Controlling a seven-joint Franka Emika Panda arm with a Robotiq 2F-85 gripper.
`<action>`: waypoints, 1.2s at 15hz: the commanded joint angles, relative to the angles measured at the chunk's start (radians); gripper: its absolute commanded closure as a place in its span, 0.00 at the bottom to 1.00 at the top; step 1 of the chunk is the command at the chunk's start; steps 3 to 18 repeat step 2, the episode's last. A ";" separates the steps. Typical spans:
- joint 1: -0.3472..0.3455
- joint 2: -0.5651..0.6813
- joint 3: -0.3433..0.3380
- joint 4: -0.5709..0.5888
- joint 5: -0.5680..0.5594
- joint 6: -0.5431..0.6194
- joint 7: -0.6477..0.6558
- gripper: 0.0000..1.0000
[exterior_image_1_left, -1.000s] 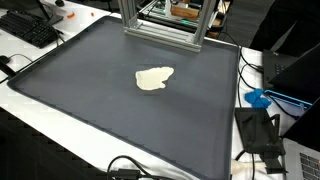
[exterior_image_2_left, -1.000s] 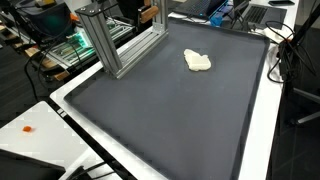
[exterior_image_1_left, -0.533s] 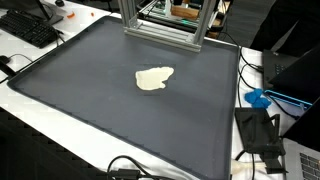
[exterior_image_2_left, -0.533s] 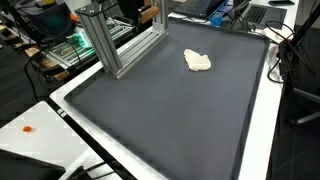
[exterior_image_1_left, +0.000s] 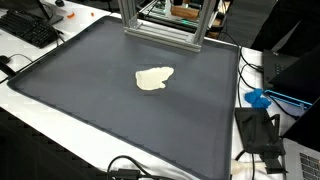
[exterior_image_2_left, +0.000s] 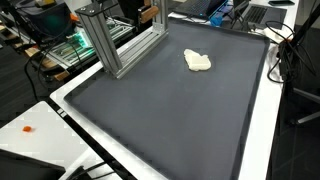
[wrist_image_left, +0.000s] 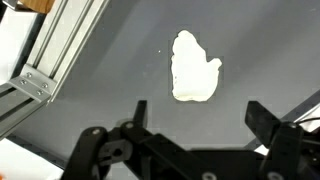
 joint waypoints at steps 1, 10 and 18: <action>0.030 0.000 -0.029 0.002 0.001 -0.002 0.001 0.00; 0.031 0.000 -0.030 0.002 0.001 -0.003 0.001 0.00; 0.031 0.000 -0.030 0.002 0.001 -0.003 0.001 0.00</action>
